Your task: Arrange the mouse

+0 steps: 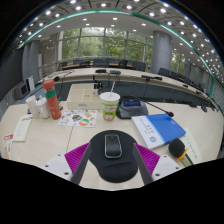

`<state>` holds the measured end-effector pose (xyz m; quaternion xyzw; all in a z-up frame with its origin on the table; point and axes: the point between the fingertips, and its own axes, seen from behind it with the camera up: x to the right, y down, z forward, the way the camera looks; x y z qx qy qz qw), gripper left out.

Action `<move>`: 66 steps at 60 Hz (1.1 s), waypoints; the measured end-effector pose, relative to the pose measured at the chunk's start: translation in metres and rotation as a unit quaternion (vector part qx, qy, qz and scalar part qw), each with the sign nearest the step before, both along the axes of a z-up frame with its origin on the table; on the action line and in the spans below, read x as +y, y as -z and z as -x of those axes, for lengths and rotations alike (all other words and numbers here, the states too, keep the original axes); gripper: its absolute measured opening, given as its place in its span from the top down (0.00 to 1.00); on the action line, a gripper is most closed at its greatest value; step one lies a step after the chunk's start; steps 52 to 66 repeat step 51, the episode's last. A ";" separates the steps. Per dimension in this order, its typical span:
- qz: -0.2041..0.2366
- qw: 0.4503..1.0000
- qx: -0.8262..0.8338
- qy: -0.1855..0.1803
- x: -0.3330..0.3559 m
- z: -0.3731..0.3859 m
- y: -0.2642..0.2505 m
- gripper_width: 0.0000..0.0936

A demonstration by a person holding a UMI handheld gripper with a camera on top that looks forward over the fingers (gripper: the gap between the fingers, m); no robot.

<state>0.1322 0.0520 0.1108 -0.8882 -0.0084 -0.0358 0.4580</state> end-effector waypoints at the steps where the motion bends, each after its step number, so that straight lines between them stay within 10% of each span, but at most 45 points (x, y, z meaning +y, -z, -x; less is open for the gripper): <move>1: -0.002 1.000 -0.002 0.002 -0.008 0.001 -0.007 0.08; 28: -0.036 0.998 -0.025 0.037 -0.192 0.055 -0.102 0.09; 66: -0.051 0.997 -0.034 0.052 -0.217 0.065 -0.119 0.09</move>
